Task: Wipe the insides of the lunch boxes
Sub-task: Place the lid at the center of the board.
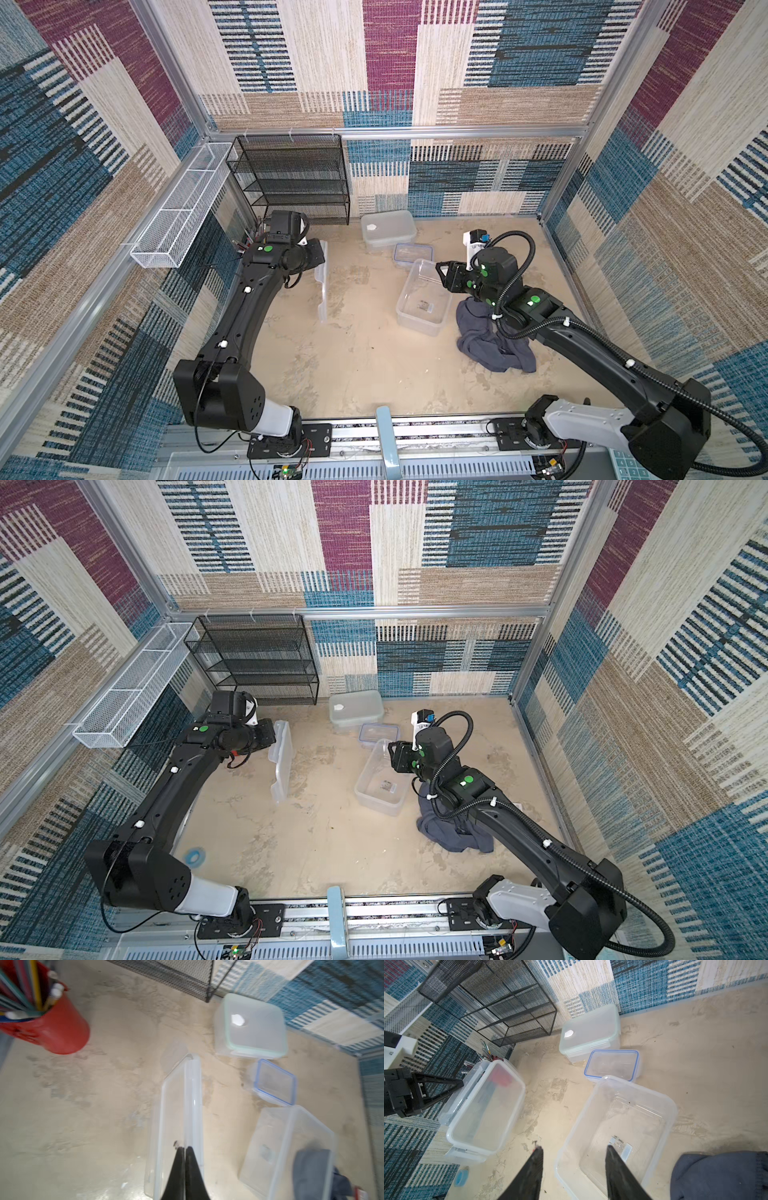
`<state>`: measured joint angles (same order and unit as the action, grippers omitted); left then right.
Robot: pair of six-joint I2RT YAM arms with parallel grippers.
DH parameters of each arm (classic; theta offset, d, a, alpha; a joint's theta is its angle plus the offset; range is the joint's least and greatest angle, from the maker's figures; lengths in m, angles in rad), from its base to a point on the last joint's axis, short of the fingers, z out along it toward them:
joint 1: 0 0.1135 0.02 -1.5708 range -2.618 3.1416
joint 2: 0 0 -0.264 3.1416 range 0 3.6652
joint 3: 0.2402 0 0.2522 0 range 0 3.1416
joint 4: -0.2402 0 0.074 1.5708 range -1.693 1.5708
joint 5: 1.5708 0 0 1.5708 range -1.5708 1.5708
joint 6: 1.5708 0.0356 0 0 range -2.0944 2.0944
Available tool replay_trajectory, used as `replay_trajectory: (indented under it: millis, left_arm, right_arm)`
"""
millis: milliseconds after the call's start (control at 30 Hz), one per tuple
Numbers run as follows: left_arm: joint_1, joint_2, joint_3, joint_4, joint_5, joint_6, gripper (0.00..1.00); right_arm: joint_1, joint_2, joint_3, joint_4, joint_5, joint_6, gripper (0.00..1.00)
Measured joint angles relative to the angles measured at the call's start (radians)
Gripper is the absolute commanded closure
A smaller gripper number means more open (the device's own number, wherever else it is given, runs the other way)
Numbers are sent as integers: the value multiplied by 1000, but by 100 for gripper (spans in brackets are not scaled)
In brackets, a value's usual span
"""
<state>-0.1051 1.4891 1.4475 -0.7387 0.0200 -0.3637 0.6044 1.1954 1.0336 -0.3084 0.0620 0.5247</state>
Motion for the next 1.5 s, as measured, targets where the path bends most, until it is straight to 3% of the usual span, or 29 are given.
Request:
replay_trajectory:
  millis: [333,567,833,967,1033,1200,1267,1367,1500]
  left_arm:
    - [-22,179,36,18,-229,116,100]
    - [-107,246,-9,47,-246,155,100]
    - [-113,278,-129,111,-260,178,100]
    - [-113,307,-142,114,-292,191,100]
    - [-113,317,-142,117,-302,193,91]
    - [-113,309,-101,113,-299,195,49]
    - [-113,291,-69,113,-283,196,37]
    - [-113,276,-15,113,-266,198,31]
    - [-133,248,31,113,-160,187,28]
  right_arm:
    - [-4,43,15,5,2,-10,50]
    - [-11,81,26,14,0,-10,50]
    - [-11,102,31,26,-26,-11,48]
    - [-11,102,31,27,-27,-14,41]
    - [-11,102,31,27,-27,-14,33]
    - [-22,97,25,25,-30,-19,19]
    - [-38,88,25,24,-32,-25,14]
    - [-73,66,24,12,-32,-33,7]
    - [-168,43,5,-29,-24,-55,1]
